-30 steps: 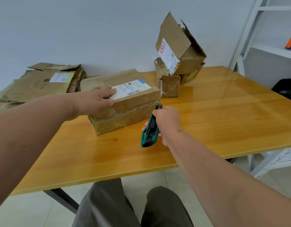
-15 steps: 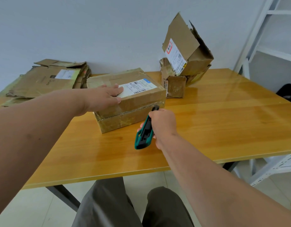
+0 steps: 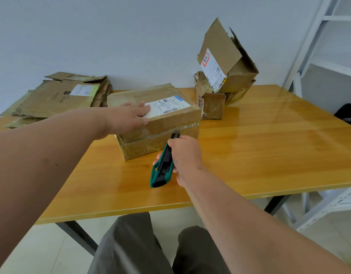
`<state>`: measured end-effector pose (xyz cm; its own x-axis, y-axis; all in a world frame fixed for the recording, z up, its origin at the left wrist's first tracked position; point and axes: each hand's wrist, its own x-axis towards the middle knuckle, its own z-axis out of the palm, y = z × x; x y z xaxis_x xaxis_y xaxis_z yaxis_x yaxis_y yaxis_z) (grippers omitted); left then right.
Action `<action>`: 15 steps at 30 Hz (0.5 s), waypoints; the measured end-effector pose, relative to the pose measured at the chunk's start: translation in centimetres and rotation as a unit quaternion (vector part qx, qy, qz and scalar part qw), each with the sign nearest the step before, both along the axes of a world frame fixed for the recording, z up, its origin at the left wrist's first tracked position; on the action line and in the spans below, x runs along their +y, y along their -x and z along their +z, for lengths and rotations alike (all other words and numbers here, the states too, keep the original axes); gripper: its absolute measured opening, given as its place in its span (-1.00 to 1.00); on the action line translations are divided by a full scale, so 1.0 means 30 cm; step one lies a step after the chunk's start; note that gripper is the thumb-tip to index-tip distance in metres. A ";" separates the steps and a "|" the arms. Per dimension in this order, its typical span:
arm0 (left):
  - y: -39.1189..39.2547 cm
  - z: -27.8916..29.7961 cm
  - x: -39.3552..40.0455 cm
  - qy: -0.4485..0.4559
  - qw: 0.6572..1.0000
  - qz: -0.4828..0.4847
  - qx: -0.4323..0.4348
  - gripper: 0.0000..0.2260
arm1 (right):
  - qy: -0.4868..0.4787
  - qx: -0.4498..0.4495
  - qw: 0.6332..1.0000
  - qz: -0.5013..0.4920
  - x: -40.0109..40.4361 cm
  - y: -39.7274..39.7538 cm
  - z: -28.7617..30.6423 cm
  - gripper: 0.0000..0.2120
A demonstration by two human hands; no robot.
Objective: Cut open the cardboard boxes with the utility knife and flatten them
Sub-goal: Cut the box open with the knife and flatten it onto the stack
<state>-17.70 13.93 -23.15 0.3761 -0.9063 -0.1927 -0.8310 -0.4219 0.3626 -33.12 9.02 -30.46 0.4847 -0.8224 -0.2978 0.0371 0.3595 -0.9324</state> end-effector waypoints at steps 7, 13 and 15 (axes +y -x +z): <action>0.000 0.001 0.000 -0.003 1.000 -0.002 -0.009 -0.53 | 0.011 0.055 0.998 -0.010 0.016 -0.036 0.003 -0.87; 0.001 -0.006 0.001 0.006 1.000 0.007 0.000 -0.53 | 0.031 0.053 0.998 0.021 0.082 -0.082 -0.015 -0.88; 0.005 -0.010 0.005 0.016 1.000 0.009 0.013 -0.52 | 0.038 0.057 0.997 0.030 0.084 -0.083 -0.021 -0.87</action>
